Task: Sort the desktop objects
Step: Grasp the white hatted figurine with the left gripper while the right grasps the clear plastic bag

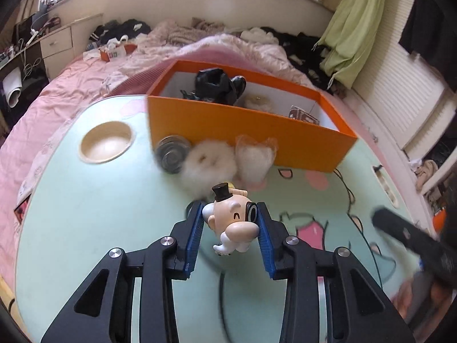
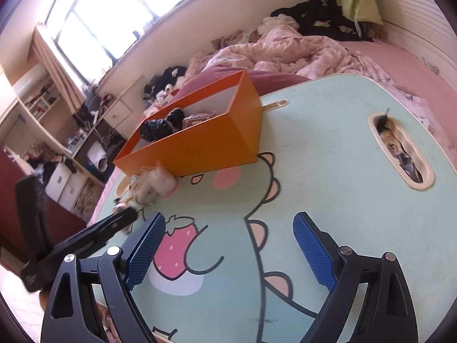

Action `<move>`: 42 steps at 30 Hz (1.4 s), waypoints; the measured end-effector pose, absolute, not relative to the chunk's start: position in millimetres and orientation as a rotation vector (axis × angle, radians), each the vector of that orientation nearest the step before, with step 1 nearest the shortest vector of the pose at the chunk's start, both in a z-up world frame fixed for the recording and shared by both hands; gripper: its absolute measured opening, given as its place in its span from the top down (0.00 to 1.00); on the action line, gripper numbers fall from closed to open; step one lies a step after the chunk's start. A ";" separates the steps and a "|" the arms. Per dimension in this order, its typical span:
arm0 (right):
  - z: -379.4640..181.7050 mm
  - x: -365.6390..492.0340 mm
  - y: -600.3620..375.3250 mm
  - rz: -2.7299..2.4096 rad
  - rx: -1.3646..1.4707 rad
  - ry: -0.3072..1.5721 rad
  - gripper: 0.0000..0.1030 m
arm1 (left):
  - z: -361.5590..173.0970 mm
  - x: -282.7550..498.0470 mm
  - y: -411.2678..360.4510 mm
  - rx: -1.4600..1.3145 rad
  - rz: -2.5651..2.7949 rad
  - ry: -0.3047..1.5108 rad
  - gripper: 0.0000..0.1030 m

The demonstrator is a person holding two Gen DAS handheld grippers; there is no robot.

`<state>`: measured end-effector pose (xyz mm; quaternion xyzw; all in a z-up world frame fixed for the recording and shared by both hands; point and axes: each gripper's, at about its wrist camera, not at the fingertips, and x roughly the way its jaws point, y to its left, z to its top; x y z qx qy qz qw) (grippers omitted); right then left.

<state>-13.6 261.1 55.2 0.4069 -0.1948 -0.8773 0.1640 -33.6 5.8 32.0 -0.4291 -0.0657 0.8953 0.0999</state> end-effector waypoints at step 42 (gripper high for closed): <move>95.8 -53.2 166.2 -2.299 1.145 -0.195 0.80 | 52.9 16.5 -40.7 -1.019 2.763 -0.261 0.64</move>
